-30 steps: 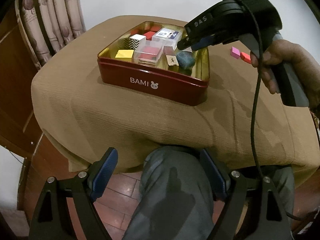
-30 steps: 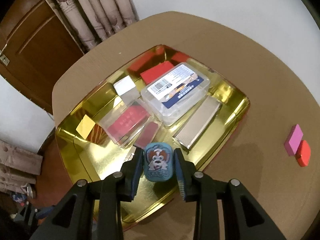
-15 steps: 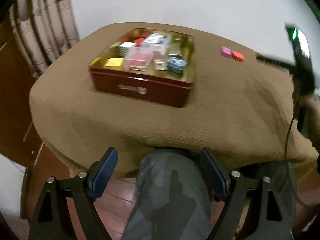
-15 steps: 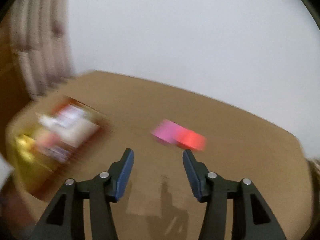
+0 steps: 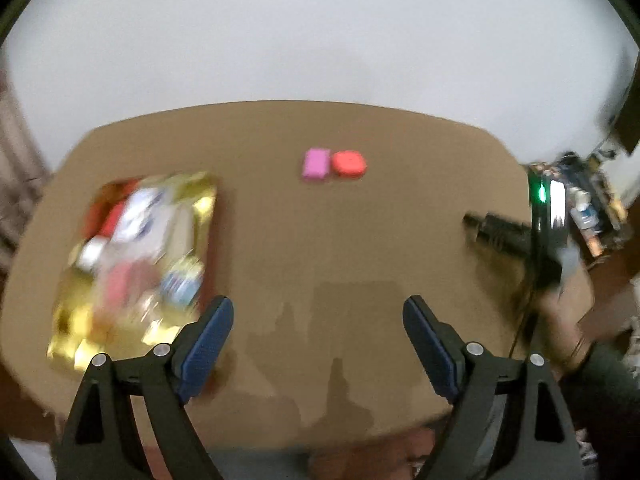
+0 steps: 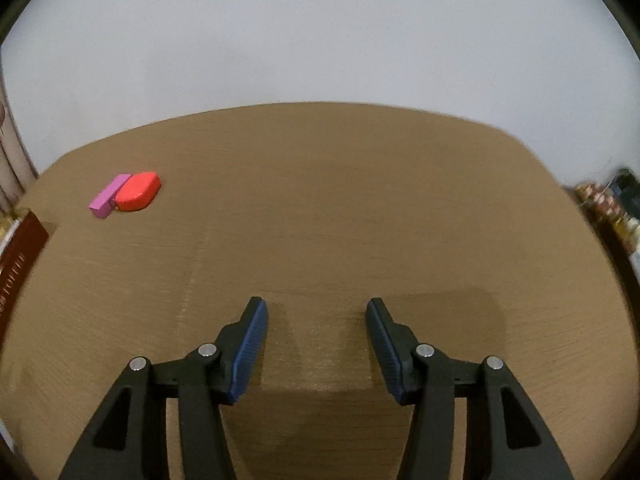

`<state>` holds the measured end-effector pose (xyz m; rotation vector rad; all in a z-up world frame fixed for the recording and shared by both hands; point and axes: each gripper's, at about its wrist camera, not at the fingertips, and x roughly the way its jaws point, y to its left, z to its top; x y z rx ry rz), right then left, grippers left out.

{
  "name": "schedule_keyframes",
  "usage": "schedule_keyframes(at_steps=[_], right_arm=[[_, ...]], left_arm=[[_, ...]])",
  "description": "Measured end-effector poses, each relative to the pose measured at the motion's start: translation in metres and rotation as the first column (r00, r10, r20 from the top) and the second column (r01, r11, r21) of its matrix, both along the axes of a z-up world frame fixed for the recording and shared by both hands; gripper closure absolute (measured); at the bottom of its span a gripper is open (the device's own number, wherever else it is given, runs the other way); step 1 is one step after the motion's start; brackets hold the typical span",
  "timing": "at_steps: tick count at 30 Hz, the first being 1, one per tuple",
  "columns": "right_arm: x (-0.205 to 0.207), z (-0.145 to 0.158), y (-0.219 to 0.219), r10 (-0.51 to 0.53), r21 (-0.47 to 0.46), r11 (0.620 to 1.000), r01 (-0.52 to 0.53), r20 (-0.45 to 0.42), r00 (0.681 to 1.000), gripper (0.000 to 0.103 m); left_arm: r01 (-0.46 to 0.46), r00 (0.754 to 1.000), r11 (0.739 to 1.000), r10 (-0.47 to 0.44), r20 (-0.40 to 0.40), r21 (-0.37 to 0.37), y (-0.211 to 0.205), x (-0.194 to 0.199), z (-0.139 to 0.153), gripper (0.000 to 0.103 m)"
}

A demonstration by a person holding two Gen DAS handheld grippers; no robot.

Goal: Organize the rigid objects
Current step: 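Grasp the pink block with the left gripper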

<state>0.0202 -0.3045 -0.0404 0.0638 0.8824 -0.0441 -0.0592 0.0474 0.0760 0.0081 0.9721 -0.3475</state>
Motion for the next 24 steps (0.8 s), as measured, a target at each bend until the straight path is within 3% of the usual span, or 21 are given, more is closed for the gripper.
schedule_keyframes(at_steps=[5,8,11,16,21,24], right_arm=[[0.0,0.003,-0.013,0.013,0.088,0.996,-0.015,0.023,1.0,0.049],[-0.005,0.004,-0.01,0.042,0.13,0.99,-0.046,0.033,0.999,0.049],[-0.008,0.004,-0.01,0.059,0.155,0.986,-0.066,0.045,0.997,0.049],[-0.015,0.007,-0.015,0.065,0.178,0.981,-0.076,0.067,0.996,0.049],[-0.023,0.012,-0.024,0.065,0.195,0.978,-0.08,0.083,0.994,0.049],[-0.023,0.011,-0.024,0.066,0.197,0.977,-0.081,0.086,0.994,0.049]], left_arm=[[0.007,1.0,0.989,-0.01,0.02,0.146,-0.032,0.092,-0.004,0.019],[0.003,1.0,0.983,-0.008,0.023,0.181,-0.043,0.133,-0.008,0.019],[0.002,0.999,0.986,0.007,-0.053,0.165,-0.051,0.168,-0.024,0.02],[-0.011,0.983,0.991,0.036,-0.18,0.135,-0.057,0.202,-0.052,0.036],[0.007,0.973,0.987,0.03,-0.228,0.159,-0.063,0.217,-0.072,0.037],[0.022,0.971,0.991,0.009,-0.239,0.128,-0.066,0.219,-0.073,0.037]])
